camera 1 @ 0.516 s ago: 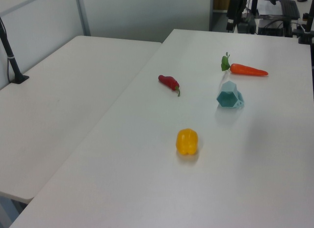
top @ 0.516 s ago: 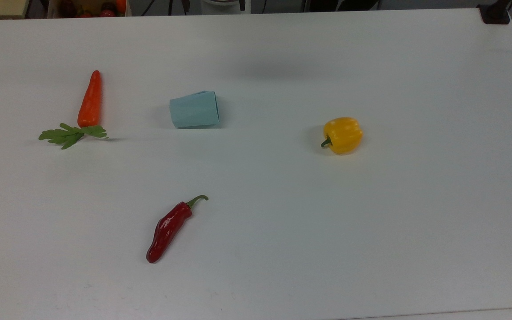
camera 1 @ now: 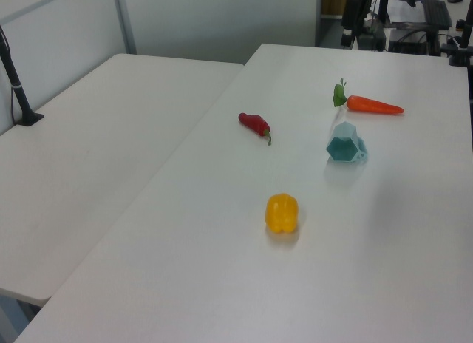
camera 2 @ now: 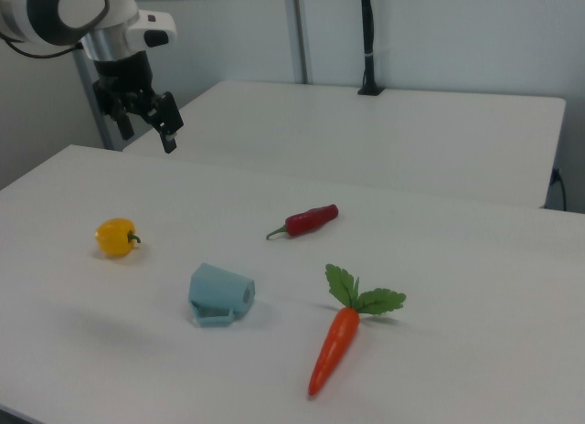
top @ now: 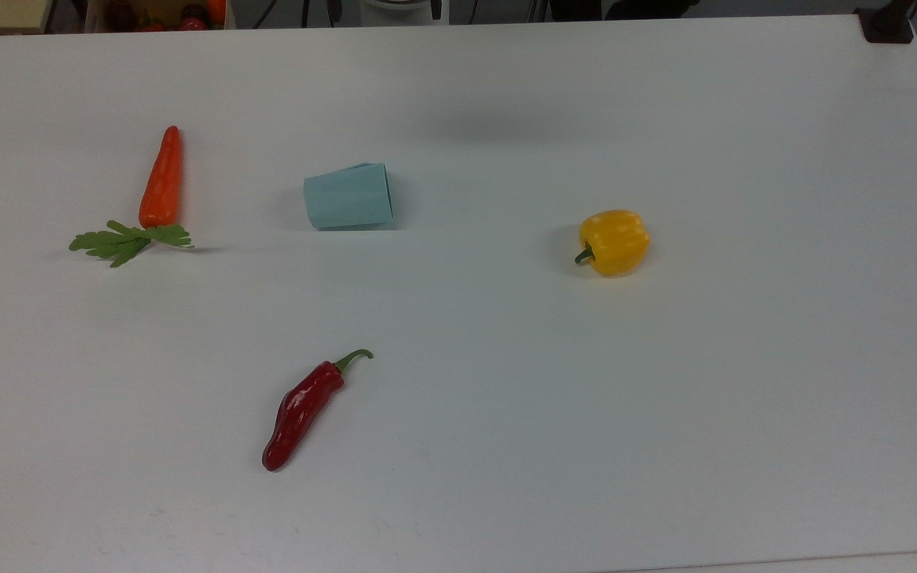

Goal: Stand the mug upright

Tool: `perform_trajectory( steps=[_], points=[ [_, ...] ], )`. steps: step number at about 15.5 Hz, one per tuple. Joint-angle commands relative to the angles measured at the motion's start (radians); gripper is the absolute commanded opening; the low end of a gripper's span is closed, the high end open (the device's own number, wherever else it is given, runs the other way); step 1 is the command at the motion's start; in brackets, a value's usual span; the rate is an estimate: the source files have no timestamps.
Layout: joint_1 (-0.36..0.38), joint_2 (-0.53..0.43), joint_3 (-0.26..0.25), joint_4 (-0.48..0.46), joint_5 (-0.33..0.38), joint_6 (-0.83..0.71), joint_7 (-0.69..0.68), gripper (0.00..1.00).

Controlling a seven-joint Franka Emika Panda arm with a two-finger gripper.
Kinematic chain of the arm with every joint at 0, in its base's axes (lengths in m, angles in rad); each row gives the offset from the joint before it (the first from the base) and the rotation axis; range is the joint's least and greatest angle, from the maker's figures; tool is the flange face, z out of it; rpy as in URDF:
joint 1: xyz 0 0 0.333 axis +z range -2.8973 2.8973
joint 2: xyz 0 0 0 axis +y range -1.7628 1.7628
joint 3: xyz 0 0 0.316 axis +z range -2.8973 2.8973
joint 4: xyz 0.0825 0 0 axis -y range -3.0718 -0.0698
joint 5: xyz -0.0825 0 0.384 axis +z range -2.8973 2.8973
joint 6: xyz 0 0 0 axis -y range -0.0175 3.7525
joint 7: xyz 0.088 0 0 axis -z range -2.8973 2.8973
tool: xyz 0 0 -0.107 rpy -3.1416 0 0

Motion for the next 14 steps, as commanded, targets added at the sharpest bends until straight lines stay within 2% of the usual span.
perform_trajectory(
  steps=[1,11,12,14],
  points=[
    [0.015,-0.014,-0.01,-0.02,0.006,0.028,-0.02,1.0],
    [0.015,-0.014,-0.01,-0.023,0.003,0.028,-0.025,1.0],
    [0.018,-0.011,-0.01,-0.029,-0.006,0.029,-0.023,1.0],
    [0.038,-0.012,0.001,-0.056,-0.067,0.02,-0.011,1.0]
  ],
)
